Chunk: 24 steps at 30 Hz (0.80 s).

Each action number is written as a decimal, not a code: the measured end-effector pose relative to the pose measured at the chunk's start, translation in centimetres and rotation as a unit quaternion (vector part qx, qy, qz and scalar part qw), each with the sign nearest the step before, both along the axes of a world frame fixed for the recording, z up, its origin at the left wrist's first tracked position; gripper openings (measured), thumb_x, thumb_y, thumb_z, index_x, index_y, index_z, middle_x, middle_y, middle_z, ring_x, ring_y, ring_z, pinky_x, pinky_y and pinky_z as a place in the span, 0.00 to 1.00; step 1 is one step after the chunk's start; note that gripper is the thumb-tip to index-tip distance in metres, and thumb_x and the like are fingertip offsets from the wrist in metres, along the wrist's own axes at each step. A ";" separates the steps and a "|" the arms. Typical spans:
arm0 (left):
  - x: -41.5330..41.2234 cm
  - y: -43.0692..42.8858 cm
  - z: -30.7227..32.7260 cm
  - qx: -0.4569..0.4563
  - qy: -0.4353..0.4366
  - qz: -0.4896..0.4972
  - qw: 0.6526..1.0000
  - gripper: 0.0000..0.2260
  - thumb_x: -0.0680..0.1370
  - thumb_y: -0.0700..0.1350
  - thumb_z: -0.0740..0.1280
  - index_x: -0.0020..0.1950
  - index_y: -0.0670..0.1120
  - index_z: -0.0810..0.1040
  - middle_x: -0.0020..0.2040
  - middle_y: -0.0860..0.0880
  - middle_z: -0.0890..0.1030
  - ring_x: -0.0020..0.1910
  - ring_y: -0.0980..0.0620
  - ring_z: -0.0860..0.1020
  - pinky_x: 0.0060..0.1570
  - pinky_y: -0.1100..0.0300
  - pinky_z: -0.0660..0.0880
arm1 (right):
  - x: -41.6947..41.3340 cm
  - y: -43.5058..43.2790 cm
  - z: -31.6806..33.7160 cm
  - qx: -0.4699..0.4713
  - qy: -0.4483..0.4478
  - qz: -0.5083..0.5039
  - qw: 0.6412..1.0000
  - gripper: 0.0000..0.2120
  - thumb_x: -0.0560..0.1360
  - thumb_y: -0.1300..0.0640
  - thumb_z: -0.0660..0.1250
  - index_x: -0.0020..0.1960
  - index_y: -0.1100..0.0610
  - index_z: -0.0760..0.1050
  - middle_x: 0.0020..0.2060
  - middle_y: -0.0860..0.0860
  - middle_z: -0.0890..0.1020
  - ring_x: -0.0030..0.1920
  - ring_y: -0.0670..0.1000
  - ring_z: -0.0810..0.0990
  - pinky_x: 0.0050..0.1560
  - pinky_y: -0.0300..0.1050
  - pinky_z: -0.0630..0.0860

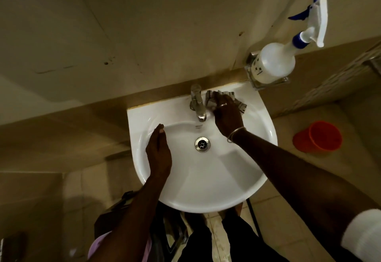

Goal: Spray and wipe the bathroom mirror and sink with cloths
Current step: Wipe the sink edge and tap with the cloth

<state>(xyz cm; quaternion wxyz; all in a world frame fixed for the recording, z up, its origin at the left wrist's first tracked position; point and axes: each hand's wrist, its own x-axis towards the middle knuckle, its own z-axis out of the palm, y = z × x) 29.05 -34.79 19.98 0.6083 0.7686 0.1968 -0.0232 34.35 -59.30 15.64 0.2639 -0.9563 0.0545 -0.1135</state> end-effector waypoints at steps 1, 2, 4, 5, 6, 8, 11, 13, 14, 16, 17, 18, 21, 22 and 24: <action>0.1 -0.2 -0.1 0.001 -0.003 -0.001 1.000 0.17 0.86 0.51 0.59 0.73 0.48 0.76 0.71 0.52 0.78 0.70 0.56 0.74 0.71 0.62 0.66 | 0.9 0.3 0.4 0.019 0.013 -0.005 1.000 0.22 0.79 0.59 0.64 0.73 0.58 0.71 0.66 0.60 0.78 0.69 0.62 0.73 0.72 0.61 0.71; 0.2 -0.4 -0.1 0.003 -0.006 -0.003 1.000 0.17 0.86 0.50 0.59 0.73 0.48 0.76 0.71 0.51 0.78 0.70 0.56 0.74 0.71 0.62 0.66 | 1.8 0.5 0.4 0.035 0.025 0.001 0.999 0.21 0.79 0.57 0.63 0.71 0.57 0.73 0.64 0.59 0.79 0.67 0.61 0.74 0.70 0.60 0.72; 0.3 -0.7 -0.2 0.003 -0.007 -0.005 1.000 0.17 0.86 0.50 0.59 0.73 0.47 0.76 0.71 0.51 0.78 0.70 0.56 0.74 0.73 0.62 0.66 | 3.0 1.2 0.4 0.079 0.039 0.004 0.996 0.20 0.79 0.57 0.63 0.70 0.57 0.75 0.62 0.58 0.80 0.63 0.61 0.76 0.67 0.59 0.74; 0.3 -0.9 -0.2 -0.001 -0.008 -0.005 1.000 0.17 0.86 0.50 0.59 0.73 0.47 0.76 0.71 0.52 0.78 0.70 0.57 0.74 0.73 0.62 0.66 | 3.4 1.5 0.4 0.105 0.040 0.000 0.994 0.20 0.78 0.58 0.63 0.69 0.57 0.76 0.61 0.57 0.81 0.62 0.61 0.77 0.65 0.60 0.75; 0.2 -0.9 -0.2 -0.003 -0.007 -0.004 1.000 0.17 0.86 0.50 0.59 0.73 0.47 0.76 0.71 0.52 0.78 0.70 0.57 0.73 0.73 0.62 0.66 | 3.8 1.7 0.3 0.138 0.040 -0.002 0.990 0.19 0.77 0.57 0.62 0.68 0.56 0.76 0.60 0.57 0.82 0.61 0.60 0.78 0.64 0.60 0.76; 0.1 -1.0 -0.3 0.000 -0.006 -0.003 1.000 0.17 0.86 0.49 0.59 0.73 0.47 0.76 0.71 0.52 0.78 0.70 0.58 0.73 0.71 0.66 0.65 | 4.4 1.8 0.8 0.183 0.032 0.012 0.983 0.18 0.76 0.55 0.61 0.64 0.56 0.78 0.56 0.56 0.84 0.58 0.59 0.81 0.60 0.61 0.77; -0.1 -1.1 -0.5 0.003 -0.007 0.001 1.000 0.17 0.86 0.49 0.59 0.73 0.47 0.77 0.70 0.53 0.78 0.69 0.59 0.73 0.63 0.78 0.64 | 4.8 0.6 2.2 0.140 0.026 0.083 0.986 0.15 0.77 0.54 0.62 0.59 0.59 0.80 0.52 0.57 0.85 0.53 0.60 0.83 0.56 0.52 0.79; -0.2 -1.3 -0.6 0.006 -0.008 0.002 1.000 0.17 0.86 0.49 0.59 0.73 0.47 0.77 0.70 0.53 0.78 0.68 0.60 0.73 0.59 0.83 0.63 | 5.0 -0.8 2.2 0.071 0.017 0.145 0.987 0.13 0.79 0.53 0.64 0.60 0.57 0.79 0.52 0.56 0.84 0.53 0.60 0.82 0.54 0.45 0.75; -0.2 -1.4 -0.5 0.007 -0.005 0.001 1.000 0.17 0.86 0.49 0.59 0.73 0.47 0.77 0.69 0.54 0.78 0.68 0.60 0.73 0.59 0.83 0.63 | 4.9 -1.2 1.9 0.041 0.011 0.160 0.986 0.15 0.80 0.52 0.64 0.63 0.56 0.78 0.55 0.56 0.84 0.54 0.59 0.82 0.56 0.47 0.76; -0.2 -1.5 -0.3 0.007 -0.005 -0.001 1.000 0.17 0.86 0.50 0.59 0.73 0.48 0.77 0.69 0.54 0.78 0.68 0.61 0.73 0.61 0.81 0.63 | 3.6 -0.7 0.8 -0.003 0.006 0.114 0.993 0.20 0.81 0.49 0.62 0.69 0.56 0.76 0.61 0.57 0.82 0.60 0.60 0.80 0.61 0.56 0.77; -0.2 -1.6 -0.2 0.004 -0.007 0.000 1.000 0.17 0.86 0.50 0.59 0.73 0.48 0.77 0.70 0.54 0.78 0.68 0.60 0.73 0.64 0.77 0.64 | 2.3 0.0 0.1 -0.013 0.004 0.065 0.998 0.22 0.80 0.48 0.60 0.70 0.57 0.75 0.63 0.57 0.81 0.62 0.61 0.79 0.63 0.59 0.76; -0.2 -1.7 0.0 0.001 -0.006 0.003 1.000 0.17 0.86 0.50 0.59 0.72 0.48 0.77 0.70 0.53 0.78 0.68 0.59 0.73 0.68 0.72 0.65 | 0.9 1.1 -0.4 -0.021 -0.005 0.018 1.000 0.24 0.79 0.48 0.60 0.71 0.58 0.74 0.64 0.59 0.81 0.64 0.62 0.78 0.65 0.60 0.75; 0.0 -1.7 0.2 -0.004 0.001 0.014 1.000 0.17 0.86 0.49 0.59 0.73 0.48 0.76 0.70 0.52 0.78 0.68 0.58 0.73 0.70 0.64 0.64 | -2.7 5.3 -0.8 0.010 -0.005 -0.053 0.999 0.28 0.79 0.47 0.65 0.75 0.60 0.69 0.69 0.59 0.76 0.71 0.61 0.72 0.72 0.59 0.68; -0.1 -1.6 0.3 -0.002 0.001 0.017 1.000 0.17 0.86 0.49 0.59 0.73 0.48 0.76 0.70 0.52 0.77 0.68 0.58 0.73 0.69 0.63 0.64 | -3.6 6.6 -0.9 0.028 -0.006 -0.058 0.998 0.29 0.79 0.47 0.66 0.76 0.59 0.69 0.70 0.58 0.76 0.72 0.59 0.71 0.73 0.59 0.67; -0.2 -1.5 0.2 0.001 0.001 0.024 1.000 0.17 0.87 0.49 0.58 0.73 0.49 0.76 0.71 0.52 0.77 0.68 0.58 0.72 0.69 0.62 0.64 | -4.4 8.3 -1.0 0.073 -0.025 -0.077 0.994 0.30 0.77 0.49 0.72 0.75 0.60 0.68 0.69 0.59 0.76 0.71 0.60 0.72 0.72 0.60 0.70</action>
